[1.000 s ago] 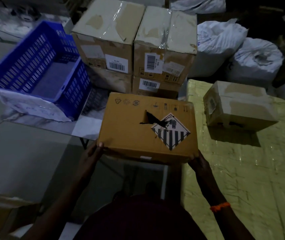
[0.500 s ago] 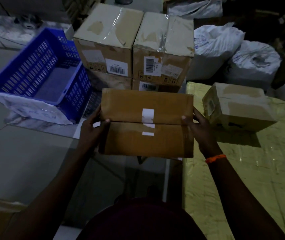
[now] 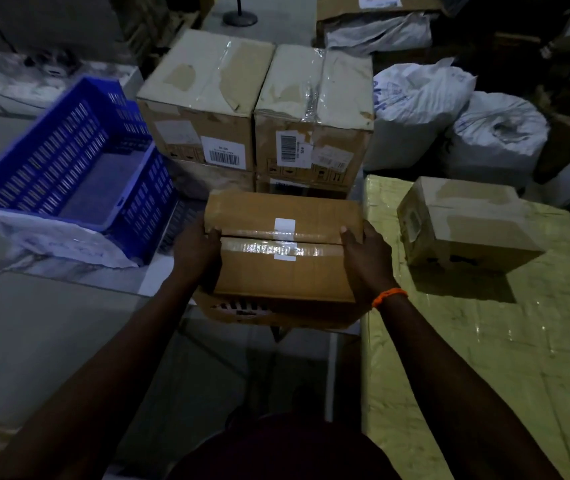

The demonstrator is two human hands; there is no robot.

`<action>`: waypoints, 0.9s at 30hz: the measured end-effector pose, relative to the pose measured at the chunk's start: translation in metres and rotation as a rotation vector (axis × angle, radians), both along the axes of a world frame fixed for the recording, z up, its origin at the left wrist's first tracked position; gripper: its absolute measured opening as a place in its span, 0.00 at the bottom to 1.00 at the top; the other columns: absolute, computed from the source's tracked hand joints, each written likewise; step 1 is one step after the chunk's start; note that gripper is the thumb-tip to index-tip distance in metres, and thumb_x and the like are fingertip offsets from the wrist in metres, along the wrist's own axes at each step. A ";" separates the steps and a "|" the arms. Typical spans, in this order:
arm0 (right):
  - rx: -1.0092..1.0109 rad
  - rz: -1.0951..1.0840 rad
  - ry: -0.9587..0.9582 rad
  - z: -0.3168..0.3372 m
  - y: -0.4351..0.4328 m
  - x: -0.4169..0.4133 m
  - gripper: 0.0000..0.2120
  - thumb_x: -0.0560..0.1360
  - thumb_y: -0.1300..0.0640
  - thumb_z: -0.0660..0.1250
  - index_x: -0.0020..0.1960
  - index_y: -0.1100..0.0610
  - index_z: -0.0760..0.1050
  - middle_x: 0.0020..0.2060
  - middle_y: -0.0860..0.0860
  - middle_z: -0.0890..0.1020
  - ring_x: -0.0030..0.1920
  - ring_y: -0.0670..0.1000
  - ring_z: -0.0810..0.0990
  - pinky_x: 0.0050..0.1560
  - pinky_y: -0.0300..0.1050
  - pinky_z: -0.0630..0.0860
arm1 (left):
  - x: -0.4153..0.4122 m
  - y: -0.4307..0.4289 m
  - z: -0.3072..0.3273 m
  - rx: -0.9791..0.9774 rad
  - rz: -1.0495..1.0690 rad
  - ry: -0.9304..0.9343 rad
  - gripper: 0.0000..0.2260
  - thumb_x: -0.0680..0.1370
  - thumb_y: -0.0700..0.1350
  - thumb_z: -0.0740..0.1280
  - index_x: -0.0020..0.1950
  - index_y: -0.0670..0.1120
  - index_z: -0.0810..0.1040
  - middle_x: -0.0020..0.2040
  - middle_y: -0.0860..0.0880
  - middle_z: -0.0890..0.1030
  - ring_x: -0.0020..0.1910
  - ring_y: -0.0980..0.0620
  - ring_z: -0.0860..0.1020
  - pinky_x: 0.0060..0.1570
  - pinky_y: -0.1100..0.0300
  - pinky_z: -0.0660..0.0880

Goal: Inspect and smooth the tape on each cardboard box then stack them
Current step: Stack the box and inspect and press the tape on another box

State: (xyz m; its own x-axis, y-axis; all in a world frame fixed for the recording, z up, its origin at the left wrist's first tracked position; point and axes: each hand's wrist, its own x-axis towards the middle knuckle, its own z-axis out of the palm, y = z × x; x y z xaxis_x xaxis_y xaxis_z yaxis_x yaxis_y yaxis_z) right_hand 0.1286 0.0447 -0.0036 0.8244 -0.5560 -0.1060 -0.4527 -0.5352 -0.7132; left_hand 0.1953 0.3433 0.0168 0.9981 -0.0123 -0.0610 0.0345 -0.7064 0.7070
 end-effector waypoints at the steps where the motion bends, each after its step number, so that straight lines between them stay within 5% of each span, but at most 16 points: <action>1: -0.125 0.035 0.049 -0.002 0.004 -0.002 0.33 0.80 0.35 0.59 0.78 0.52 0.68 0.71 0.59 0.76 0.70 0.64 0.73 0.68 0.57 0.72 | -0.001 -0.002 -0.004 0.080 -0.016 -0.053 0.18 0.84 0.48 0.60 0.72 0.42 0.71 0.66 0.40 0.77 0.67 0.38 0.74 0.63 0.48 0.69; 4: -0.427 0.288 0.039 -0.001 0.026 -0.009 0.36 0.82 0.37 0.54 0.83 0.57 0.56 0.82 0.59 0.58 0.82 0.61 0.54 0.80 0.60 0.56 | -0.009 -0.014 -0.015 0.375 -0.207 -0.215 0.27 0.84 0.51 0.62 0.80 0.44 0.61 0.80 0.38 0.61 0.79 0.36 0.58 0.76 0.38 0.56; 7: -0.515 0.525 0.037 -0.001 0.053 -0.009 0.35 0.83 0.37 0.49 0.84 0.56 0.55 0.83 0.56 0.55 0.83 0.58 0.50 0.81 0.63 0.49 | -0.015 -0.038 -0.024 0.499 -0.502 -0.220 0.27 0.85 0.54 0.56 0.83 0.48 0.56 0.84 0.42 0.52 0.82 0.40 0.49 0.78 0.36 0.51; 14: -0.584 0.582 0.115 -0.012 0.059 -0.002 0.35 0.81 0.36 0.38 0.85 0.49 0.50 0.84 0.51 0.51 0.84 0.55 0.46 0.80 0.62 0.42 | -0.013 -0.047 -0.034 0.579 -0.651 -0.208 0.29 0.84 0.57 0.44 0.83 0.48 0.57 0.83 0.44 0.56 0.82 0.43 0.56 0.77 0.38 0.56; 22: -0.550 0.585 0.143 -0.006 0.060 -0.001 0.35 0.81 0.36 0.39 0.85 0.49 0.49 0.84 0.50 0.50 0.84 0.54 0.46 0.79 0.60 0.39 | -0.014 -0.049 -0.027 0.577 -0.643 -0.181 0.31 0.83 0.59 0.41 0.84 0.49 0.55 0.84 0.45 0.54 0.82 0.43 0.55 0.78 0.39 0.53; 27: -0.521 0.586 0.127 0.002 0.050 -0.035 0.36 0.81 0.34 0.42 0.84 0.51 0.54 0.84 0.53 0.53 0.83 0.56 0.49 0.80 0.63 0.46 | -0.037 -0.032 -0.029 0.573 -0.609 -0.186 0.32 0.83 0.62 0.41 0.84 0.50 0.53 0.84 0.45 0.51 0.83 0.44 0.51 0.78 0.41 0.46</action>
